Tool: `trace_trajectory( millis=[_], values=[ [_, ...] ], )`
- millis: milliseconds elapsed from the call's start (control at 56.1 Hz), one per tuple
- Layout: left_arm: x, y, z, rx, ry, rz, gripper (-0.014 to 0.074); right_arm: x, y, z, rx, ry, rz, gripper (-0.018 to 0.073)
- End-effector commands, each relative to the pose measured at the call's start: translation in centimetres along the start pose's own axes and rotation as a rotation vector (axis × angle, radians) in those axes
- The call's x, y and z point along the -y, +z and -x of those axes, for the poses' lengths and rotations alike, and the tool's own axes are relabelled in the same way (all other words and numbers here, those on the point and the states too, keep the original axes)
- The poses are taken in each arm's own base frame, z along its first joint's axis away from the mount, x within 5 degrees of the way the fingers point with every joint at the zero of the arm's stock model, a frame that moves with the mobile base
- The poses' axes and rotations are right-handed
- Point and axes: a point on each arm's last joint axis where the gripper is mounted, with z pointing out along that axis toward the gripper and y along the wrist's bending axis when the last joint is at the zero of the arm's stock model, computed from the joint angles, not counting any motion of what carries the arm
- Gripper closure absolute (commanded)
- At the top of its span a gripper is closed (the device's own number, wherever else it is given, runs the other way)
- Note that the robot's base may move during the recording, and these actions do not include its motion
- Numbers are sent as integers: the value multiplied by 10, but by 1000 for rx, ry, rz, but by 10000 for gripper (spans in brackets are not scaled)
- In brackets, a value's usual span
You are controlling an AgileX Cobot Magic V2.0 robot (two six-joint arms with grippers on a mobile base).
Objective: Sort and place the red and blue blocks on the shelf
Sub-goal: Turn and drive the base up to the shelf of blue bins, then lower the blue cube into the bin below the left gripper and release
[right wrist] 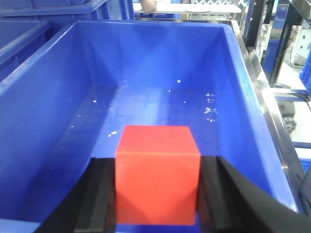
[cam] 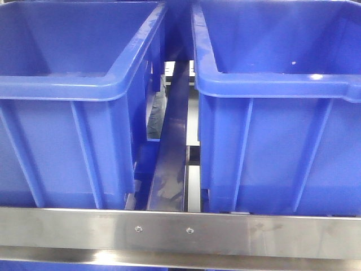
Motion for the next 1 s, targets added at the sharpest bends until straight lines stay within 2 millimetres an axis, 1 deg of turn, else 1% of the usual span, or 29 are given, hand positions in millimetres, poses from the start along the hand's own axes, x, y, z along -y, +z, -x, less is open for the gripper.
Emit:
trace_trajectory(
  millis=[0, 855, 980],
  values=[
    [0, -2, 17, 116, -4, -7, 269, 0, -2, 17, 110, -5, -4, 198],
    [1, -2, 22, 171, -58, -20, 269, 0, -1, 17, 108, 7, -2, 198],
    [1, 5, 29, 180, -100, -28, 269, -1, 4, 23, 66, 25, 2, 198]
  ],
)
